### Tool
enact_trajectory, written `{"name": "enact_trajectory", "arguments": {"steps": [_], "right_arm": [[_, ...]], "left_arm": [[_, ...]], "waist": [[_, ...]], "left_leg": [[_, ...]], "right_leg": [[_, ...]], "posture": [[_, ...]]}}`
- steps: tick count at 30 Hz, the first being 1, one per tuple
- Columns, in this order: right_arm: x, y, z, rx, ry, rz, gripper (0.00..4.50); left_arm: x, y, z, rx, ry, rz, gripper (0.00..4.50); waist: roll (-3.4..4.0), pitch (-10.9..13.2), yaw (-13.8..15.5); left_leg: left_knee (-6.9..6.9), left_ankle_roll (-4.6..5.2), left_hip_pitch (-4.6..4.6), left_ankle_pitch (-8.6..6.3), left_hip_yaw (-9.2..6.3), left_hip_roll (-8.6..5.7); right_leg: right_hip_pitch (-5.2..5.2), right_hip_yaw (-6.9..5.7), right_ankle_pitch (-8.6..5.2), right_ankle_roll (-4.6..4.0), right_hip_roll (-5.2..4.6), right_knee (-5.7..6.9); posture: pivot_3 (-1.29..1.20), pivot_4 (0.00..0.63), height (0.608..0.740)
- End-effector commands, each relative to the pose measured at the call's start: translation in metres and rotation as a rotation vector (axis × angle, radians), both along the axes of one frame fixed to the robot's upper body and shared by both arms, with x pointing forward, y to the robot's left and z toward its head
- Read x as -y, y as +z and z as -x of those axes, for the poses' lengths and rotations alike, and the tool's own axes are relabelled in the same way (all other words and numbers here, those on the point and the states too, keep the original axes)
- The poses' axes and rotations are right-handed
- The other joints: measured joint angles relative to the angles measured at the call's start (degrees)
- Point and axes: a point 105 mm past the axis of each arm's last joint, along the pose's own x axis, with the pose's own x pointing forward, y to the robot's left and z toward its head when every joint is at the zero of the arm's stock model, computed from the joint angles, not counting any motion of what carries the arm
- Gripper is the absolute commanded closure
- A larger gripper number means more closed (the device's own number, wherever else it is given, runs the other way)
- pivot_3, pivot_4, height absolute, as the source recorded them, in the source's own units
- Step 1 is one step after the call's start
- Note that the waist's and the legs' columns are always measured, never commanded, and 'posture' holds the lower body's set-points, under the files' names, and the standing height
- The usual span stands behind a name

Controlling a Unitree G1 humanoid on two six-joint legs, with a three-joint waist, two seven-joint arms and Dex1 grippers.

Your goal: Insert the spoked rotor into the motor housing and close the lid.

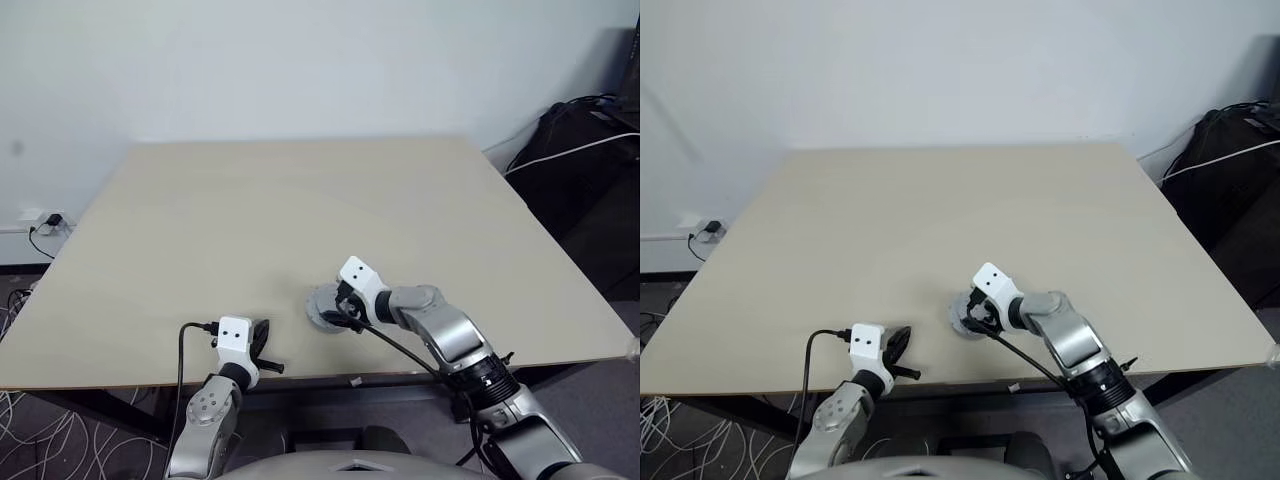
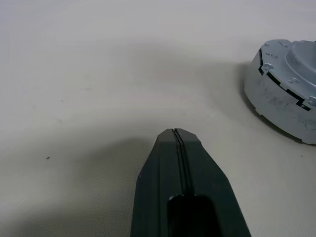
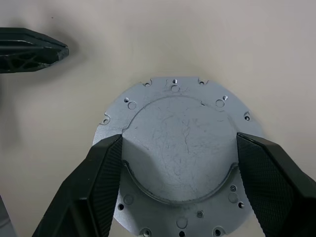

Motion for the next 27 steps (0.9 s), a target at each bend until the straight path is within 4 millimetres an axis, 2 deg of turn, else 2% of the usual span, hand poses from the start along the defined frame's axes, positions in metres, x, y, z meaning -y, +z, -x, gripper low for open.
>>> {"name": "enact_trajectory", "arguments": {"steps": [1,8,18,27], "right_arm": [[0.002,-0.015,0.007,-0.072,-0.015,0.048,1.29],[0.004,-0.017,0.002,-0.059,-0.059,0.071,1.29],[0.009,-0.020,0.009,-0.103,-0.006,0.120,1.29],[0.017,-0.022,0.004,-0.111,-0.038,0.160,1.29]], "left_arm": [[0.000,0.012,-0.006,0.052,0.007,0.015,4.50],[-0.001,0.012,-0.006,0.051,0.009,0.016,4.50],[0.000,0.012,-0.007,0.053,0.008,0.016,4.50],[0.001,0.012,-0.007,0.054,0.009,0.019,4.50]], "waist": [[-0.01,0.0,0.0],[-0.07,-0.1,0.0],[-0.06,-0.2,0.0],[-0.04,-0.2,0.1]], "left_leg": [[0.00,0.00,0.00,0.00,0.00,0.00],[0.01,-0.05,0.07,0.00,0.00,0.00],[0.02,-0.07,0.15,0.05,0.00,-0.01],[0.02,-0.08,0.15,0.04,-0.01,-0.02]], "right_leg": [[0.00,0.00,0.00,0.00,0.00,0.00],[0.04,0.00,0.01,0.00,0.00,0.05],[0.13,0.00,0.04,-0.02,0.00,0.06],[0.15,0.00,0.05,-0.02,-0.01,0.06]], "posture": [[0.00,0.000,0.740],[0.00,0.000,0.740],[0.00,0.000,0.740],[0.00,0.000,0.740]]}}
